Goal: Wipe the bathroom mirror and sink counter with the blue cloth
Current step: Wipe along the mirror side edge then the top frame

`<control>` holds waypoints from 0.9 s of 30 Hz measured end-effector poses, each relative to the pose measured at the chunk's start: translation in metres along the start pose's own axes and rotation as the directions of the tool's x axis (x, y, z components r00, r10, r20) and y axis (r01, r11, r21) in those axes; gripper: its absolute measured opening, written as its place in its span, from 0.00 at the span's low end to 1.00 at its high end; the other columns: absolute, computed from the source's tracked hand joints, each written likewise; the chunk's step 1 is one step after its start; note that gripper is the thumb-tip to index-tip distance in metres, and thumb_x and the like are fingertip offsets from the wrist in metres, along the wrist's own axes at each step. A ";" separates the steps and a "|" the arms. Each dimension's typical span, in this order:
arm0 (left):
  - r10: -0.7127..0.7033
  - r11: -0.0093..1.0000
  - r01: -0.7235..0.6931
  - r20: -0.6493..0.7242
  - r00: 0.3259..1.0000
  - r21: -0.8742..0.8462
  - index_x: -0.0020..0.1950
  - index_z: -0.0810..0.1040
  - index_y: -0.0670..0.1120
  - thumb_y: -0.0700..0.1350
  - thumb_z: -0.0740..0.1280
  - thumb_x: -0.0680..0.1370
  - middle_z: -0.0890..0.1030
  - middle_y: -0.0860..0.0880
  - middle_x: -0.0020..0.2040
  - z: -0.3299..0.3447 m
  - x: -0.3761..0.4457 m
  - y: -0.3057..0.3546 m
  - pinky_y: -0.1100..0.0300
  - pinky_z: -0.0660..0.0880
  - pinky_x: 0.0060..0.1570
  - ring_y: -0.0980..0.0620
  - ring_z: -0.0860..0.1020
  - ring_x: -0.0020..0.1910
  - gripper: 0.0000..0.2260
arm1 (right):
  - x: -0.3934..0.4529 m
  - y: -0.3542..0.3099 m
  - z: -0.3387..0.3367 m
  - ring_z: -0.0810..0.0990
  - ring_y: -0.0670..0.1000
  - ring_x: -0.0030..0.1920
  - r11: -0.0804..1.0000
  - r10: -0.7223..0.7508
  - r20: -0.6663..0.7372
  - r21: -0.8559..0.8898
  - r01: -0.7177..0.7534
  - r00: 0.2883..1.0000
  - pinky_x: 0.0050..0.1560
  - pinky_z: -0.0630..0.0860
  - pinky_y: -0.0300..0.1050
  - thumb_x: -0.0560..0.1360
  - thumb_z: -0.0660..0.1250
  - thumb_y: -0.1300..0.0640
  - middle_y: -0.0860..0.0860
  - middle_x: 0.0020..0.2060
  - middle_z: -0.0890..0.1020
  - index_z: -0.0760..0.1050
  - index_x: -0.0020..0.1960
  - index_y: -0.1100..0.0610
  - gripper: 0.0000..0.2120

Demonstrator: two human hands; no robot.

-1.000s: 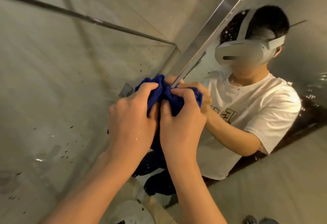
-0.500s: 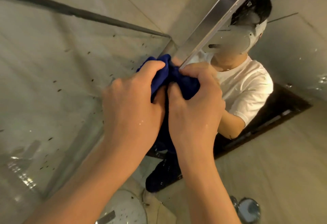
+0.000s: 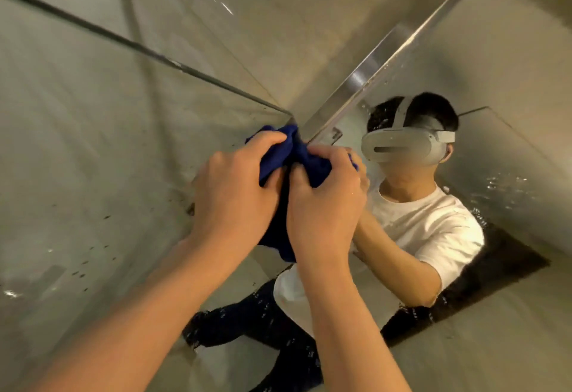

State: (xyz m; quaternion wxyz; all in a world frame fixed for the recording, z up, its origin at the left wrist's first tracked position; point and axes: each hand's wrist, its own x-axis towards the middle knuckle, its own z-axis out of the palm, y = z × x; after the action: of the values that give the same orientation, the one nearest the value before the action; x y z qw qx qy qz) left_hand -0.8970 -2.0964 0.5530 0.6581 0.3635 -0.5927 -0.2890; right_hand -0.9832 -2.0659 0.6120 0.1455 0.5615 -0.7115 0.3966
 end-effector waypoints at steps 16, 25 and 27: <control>0.244 0.953 -0.213 -0.131 0.961 0.213 0.56 0.83 0.41 0.38 0.76 0.70 0.83 0.42 0.33 0.017 0.012 0.019 0.56 0.72 0.24 0.41 0.78 0.24 0.15 | 0.067 0.089 -0.005 0.78 0.36 0.48 0.996 -0.075 0.048 -0.048 0.077 0.996 0.43 0.74 0.27 0.71 0.76 0.61 0.35 0.46 0.78 0.78 0.52 0.47 0.15; 0.288 0.957 -0.285 -0.219 0.932 0.048 0.55 0.82 0.48 0.43 0.72 0.74 0.83 0.43 0.34 0.022 0.074 0.080 0.50 0.77 0.30 0.39 0.79 0.30 0.11 | 0.062 -0.058 -0.068 0.77 0.52 0.54 0.986 -0.134 -0.148 -0.118 0.117 0.980 0.57 0.74 0.50 0.74 0.68 0.57 0.46 0.46 0.81 0.77 0.53 0.48 0.10; 0.264 0.964 -0.265 -0.199 0.944 0.023 0.57 0.81 0.50 0.45 0.71 0.75 0.83 0.42 0.36 0.024 0.083 0.083 0.51 0.76 0.32 0.38 0.80 0.33 0.11 | 0.069 -0.062 -0.071 0.76 0.50 0.53 0.987 -0.118 -0.154 -0.123 0.100 0.981 0.59 0.73 0.52 0.74 0.67 0.57 0.43 0.43 0.79 0.77 0.54 0.49 0.09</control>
State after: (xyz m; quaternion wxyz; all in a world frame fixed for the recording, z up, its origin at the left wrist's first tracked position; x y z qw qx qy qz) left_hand -0.9142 -2.1196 0.6687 0.7477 0.3067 -0.5664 -0.1614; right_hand -0.9661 -2.0651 0.7274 0.2558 0.5566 -0.6872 0.3905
